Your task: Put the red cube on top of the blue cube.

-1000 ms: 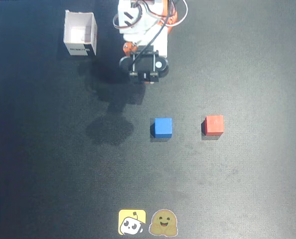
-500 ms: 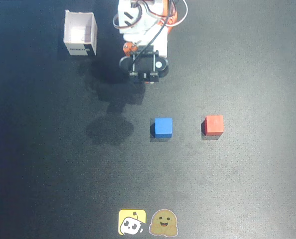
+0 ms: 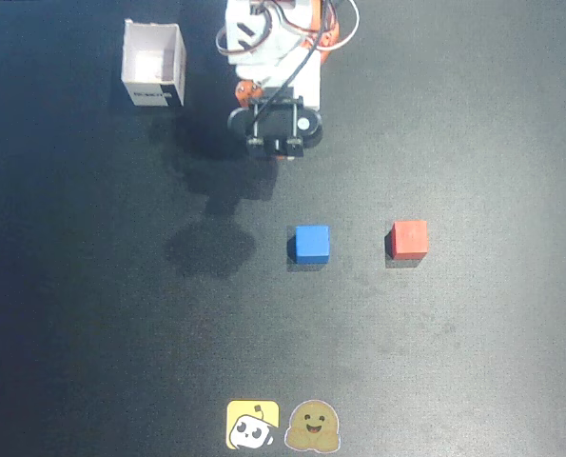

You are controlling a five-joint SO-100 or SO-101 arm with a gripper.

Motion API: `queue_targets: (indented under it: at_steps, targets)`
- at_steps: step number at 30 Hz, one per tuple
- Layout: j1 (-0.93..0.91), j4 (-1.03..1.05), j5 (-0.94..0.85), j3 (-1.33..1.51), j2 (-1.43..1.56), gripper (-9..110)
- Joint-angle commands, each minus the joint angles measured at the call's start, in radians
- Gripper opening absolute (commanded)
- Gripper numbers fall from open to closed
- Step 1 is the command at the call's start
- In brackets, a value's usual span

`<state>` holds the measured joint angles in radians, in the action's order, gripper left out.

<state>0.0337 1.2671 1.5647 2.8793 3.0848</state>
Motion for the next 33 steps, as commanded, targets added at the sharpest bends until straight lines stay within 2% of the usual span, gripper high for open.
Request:
queue_targets:
  at_steps: [1, 33]
  targets:
    - [-0.003, -0.002, 0.008, -0.006, 0.008, 0]
    - [0.017, -0.017, 0.005, -0.08, -0.043, 0]
